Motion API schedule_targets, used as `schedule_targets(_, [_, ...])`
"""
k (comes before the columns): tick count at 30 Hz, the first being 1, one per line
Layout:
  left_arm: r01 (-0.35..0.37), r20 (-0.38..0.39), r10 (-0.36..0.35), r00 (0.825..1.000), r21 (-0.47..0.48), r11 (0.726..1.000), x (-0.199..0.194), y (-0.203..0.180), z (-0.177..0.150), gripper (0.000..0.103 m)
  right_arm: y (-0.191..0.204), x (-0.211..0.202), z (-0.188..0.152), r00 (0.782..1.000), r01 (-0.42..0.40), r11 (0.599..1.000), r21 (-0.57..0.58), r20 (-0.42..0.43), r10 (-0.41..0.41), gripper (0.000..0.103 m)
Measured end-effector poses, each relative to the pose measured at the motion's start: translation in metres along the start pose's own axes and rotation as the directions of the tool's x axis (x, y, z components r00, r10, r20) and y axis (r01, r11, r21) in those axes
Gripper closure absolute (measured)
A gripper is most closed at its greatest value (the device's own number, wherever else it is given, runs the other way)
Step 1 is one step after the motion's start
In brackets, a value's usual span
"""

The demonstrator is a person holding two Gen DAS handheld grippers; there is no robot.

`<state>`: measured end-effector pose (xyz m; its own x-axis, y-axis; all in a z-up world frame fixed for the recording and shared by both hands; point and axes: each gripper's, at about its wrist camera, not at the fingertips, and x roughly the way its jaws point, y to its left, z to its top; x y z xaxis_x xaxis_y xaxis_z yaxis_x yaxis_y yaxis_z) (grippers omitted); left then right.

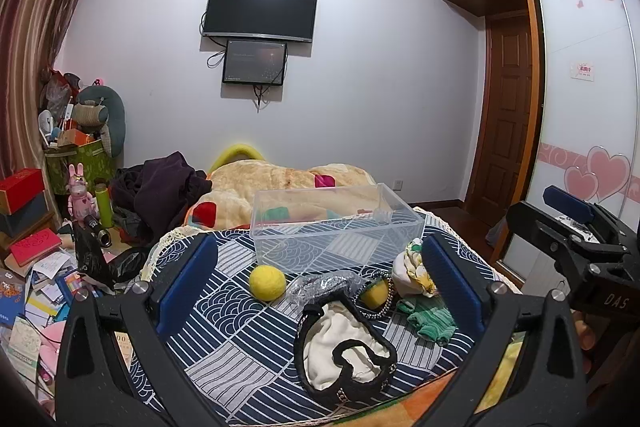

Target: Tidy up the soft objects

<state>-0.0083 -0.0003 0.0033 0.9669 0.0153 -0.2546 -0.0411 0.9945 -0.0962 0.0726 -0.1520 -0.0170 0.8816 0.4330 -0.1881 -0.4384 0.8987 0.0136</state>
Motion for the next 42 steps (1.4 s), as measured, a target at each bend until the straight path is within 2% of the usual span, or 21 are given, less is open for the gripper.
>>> schedule_targets(10, [0.009,-0.021,-0.009,1.000,-0.006,1.000,0.006,0.001,-0.002,0.000,-0.003,0.007,-0.007,1.000,-0.005,1.000,0.008,-0.020,0.005,0.000])
schedule_targets(15, [0.036,-0.117,-0.040,0.992,-0.033,0.999,0.027,0.008,-0.018,0.000,-0.009,0.020,-0.021,0.997,0.013,1.000,0.000,-0.080,-0.013,0.000])
schedule_targets(18, [0.062,-0.189,-0.070,0.979,-0.048,0.997,0.043,0.010,-0.033,0.000,-0.020,0.030,-0.032,0.990,0.015,1.000,0.025,-0.142,-0.012,0.000])
schedule_targets(22, [0.070,-0.270,-0.085,0.959,-0.064,0.995,0.062,0.012,-0.052,0.001,-0.039,0.044,-0.049,0.970,0.018,0.997,0.076,-0.245,0.001,0.000])
schedule_targets(24, [0.075,-0.305,-0.096,0.947,-0.080,0.994,0.073,0.016,-0.060,0.016,-0.046,0.048,-0.056,0.960,0.035,0.995,0.093,-0.282,-0.008,0.000])
schedule_targets(26, [0.087,-0.352,-0.118,0.929,-0.104,0.991,0.085,0.021,-0.067,0.026,-0.053,0.052,-0.061,0.950,0.040,0.993,0.110,-0.313,-0.004,0.000])
schedule_targets(28, [0.091,-0.378,-0.132,0.916,-0.123,0.988,0.095,0.025,-0.072,0.027,-0.056,0.056,-0.062,0.943,0.031,0.992,0.119,-0.334,0.011,0.001])
schedule_targets(35, [0.081,-0.450,-0.122,0.885,-0.111,0.991,0.130,0.031,-0.085,0.048,-0.042,0.083,-0.063,0.926,-0.020,0.997,0.081,-0.375,0.049,0.006])
schedule_targets(39, [0.088,-0.482,-0.125,0.867,-0.099,0.991,0.145,0.029,-0.095,0.063,-0.040,0.098,-0.068,0.912,-0.033,0.995,0.089,-0.404,0.067,0.020])
schedule_targets(41, [0.109,-0.481,-0.144,0.865,-0.100,0.989,0.147,0.027,-0.099,0.071,-0.043,0.102,-0.072,0.905,-0.029,0.994,0.104,-0.420,0.070,0.036])
schedule_targets(42, [0.114,-0.476,-0.143,0.868,-0.089,0.989,0.146,0.025,-0.100,0.071,-0.044,0.103,-0.072,0.903,-0.025,0.993,0.112,-0.424,0.071,0.040])
